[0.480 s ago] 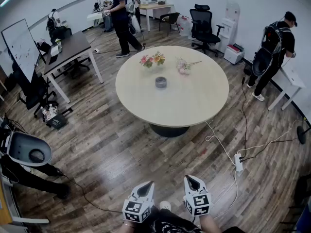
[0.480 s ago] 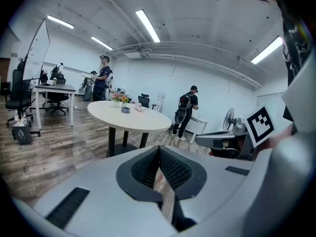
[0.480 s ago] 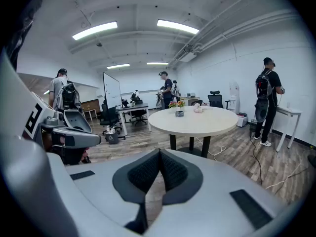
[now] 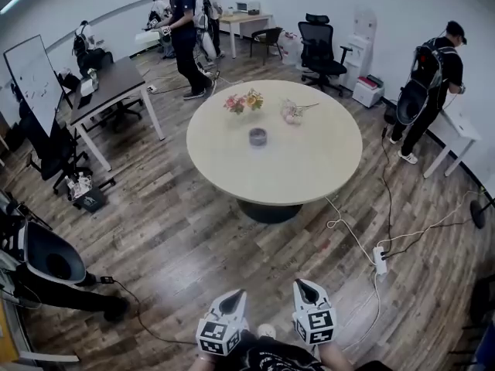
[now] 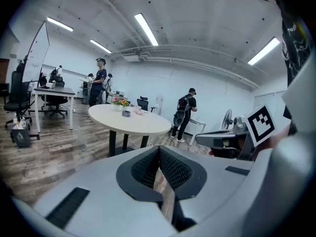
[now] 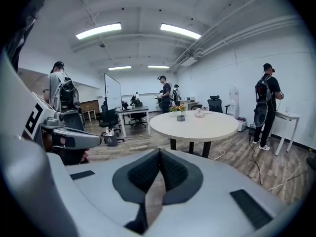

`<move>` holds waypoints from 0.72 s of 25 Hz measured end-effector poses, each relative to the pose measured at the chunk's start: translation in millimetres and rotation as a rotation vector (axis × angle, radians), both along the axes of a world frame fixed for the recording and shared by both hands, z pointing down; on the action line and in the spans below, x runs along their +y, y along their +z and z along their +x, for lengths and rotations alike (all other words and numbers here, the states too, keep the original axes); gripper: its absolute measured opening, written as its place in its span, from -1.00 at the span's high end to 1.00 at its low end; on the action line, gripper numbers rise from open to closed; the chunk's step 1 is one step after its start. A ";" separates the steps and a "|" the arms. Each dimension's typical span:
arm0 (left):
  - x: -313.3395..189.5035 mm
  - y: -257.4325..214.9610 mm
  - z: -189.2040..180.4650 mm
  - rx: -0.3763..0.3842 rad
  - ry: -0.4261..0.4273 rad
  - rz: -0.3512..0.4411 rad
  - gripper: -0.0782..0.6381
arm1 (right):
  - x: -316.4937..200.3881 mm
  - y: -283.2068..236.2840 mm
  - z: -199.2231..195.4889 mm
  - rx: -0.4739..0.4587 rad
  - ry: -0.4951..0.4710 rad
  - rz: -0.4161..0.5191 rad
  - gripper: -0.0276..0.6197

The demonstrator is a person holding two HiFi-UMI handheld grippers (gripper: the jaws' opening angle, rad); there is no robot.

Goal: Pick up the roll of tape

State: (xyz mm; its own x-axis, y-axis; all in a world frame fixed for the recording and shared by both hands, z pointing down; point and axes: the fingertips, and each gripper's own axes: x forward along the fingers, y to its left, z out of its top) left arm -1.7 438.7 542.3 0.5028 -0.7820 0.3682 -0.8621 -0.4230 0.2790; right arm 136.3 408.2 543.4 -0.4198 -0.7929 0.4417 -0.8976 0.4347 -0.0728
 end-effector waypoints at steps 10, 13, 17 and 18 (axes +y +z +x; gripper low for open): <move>-1.2 0.9 -25.1 0.065 0.035 0.003 0.05 | 3.6 -0.7 -34.3 -0.083 -0.018 -0.012 -0.03; -4.2 1.4 -35.0 0.072 0.051 0.012 -0.02 | 2.5 -3.0 -48.7 -0.123 -0.028 0.000 -0.21; -8.0 -3.6 -49.6 0.083 0.079 0.042 -0.04 | 1.4 -3.0 -65.1 -0.124 -0.020 0.013 -0.26; -7.8 -5.4 -52.8 0.089 0.086 0.047 -0.04 | 2.0 -3.8 -68.2 -0.125 -0.016 0.016 -0.26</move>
